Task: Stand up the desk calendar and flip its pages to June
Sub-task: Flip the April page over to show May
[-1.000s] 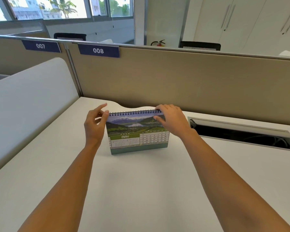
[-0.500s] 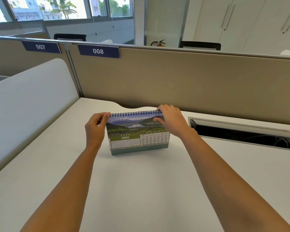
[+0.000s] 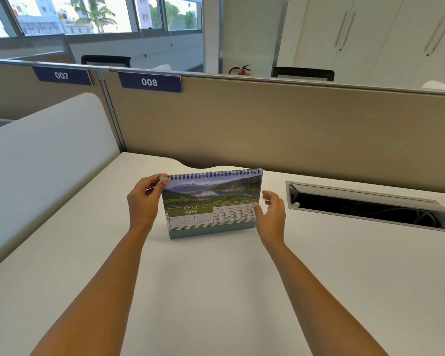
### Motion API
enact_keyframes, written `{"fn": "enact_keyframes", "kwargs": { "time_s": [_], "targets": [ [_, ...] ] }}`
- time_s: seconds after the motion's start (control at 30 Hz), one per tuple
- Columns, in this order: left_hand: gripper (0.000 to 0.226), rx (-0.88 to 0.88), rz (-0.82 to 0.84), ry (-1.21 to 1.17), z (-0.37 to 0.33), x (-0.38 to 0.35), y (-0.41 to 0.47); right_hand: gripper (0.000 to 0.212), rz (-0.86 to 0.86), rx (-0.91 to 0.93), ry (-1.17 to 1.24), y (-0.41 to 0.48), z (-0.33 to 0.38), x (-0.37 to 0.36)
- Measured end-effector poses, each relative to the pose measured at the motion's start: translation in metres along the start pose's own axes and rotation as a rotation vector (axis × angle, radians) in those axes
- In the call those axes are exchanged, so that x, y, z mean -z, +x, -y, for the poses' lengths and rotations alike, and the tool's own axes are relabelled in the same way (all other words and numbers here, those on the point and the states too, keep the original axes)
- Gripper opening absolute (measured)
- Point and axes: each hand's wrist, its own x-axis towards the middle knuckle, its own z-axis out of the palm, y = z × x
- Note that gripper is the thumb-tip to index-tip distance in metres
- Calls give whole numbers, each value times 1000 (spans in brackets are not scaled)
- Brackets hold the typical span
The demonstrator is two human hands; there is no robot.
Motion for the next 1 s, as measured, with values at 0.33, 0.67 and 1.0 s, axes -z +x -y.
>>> {"fn": "enact_keyframes", "kwargs": {
  "time_s": [0.33, 0.67, 1.0],
  "targets": [
    [32, 3, -13, 10, 1, -2, 0, 30, 29, -45, 10, 1, -5, -2],
    [31, 5, -12, -3, 3, -2, 1, 27, -29, -64, -15, -5, -9, -6],
    [31, 10, -15, -12, 3, -3, 0, 23, 94, -224, 155, 10, -9, 1]
  ]
}}
